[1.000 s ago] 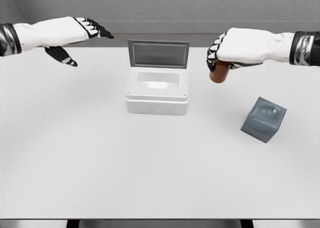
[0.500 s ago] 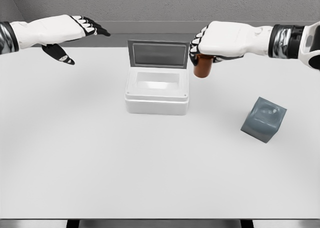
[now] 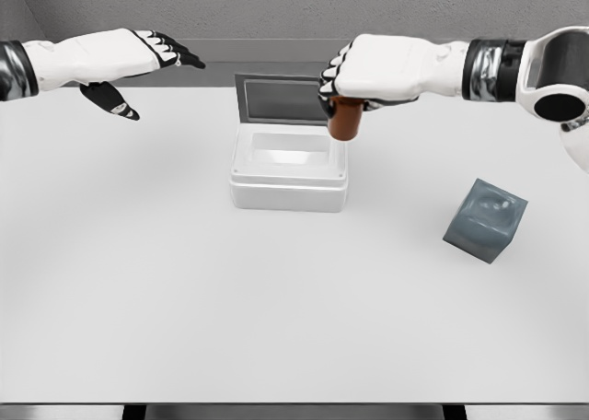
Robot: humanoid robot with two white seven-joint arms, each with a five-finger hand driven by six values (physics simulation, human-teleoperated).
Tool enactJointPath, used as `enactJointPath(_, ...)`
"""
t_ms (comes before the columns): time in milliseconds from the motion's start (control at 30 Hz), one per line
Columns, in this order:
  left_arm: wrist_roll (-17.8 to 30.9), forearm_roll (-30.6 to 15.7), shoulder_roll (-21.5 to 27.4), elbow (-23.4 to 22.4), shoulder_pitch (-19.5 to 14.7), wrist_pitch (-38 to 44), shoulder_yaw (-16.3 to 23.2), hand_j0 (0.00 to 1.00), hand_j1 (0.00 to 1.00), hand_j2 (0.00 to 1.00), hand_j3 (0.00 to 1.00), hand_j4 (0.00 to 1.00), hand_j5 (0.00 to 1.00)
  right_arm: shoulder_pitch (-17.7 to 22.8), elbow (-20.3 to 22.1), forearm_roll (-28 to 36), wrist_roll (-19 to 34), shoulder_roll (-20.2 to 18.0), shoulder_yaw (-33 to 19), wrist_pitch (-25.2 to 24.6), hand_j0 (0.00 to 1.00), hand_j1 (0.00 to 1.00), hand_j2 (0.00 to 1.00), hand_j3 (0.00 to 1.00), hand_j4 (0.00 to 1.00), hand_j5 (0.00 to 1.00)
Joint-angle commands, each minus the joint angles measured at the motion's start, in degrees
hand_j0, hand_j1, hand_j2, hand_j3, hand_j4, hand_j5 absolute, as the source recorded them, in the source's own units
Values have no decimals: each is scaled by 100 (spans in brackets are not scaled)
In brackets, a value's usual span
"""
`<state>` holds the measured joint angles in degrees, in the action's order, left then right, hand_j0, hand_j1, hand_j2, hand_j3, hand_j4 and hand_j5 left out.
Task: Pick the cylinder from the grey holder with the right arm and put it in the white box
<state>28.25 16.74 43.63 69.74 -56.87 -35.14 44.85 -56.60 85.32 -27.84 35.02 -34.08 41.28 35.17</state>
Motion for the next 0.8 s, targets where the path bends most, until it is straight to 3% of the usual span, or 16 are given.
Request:
enactJointPath(0, -3, -31, -4, 5, 0, 14, -12, 100, 100, 100, 100, 100, 100, -18, 2, 24, -2, 77, 64, -17, 43, 43, 43, 43, 43, 43)
enactJointPath(767, -3, -22, -13, -13, 9, 14, -12, 100, 100, 100, 100, 100, 100, -193, -622, -99, -2, 490, 205, -17, 44, 44, 44, 44, 44, 44)
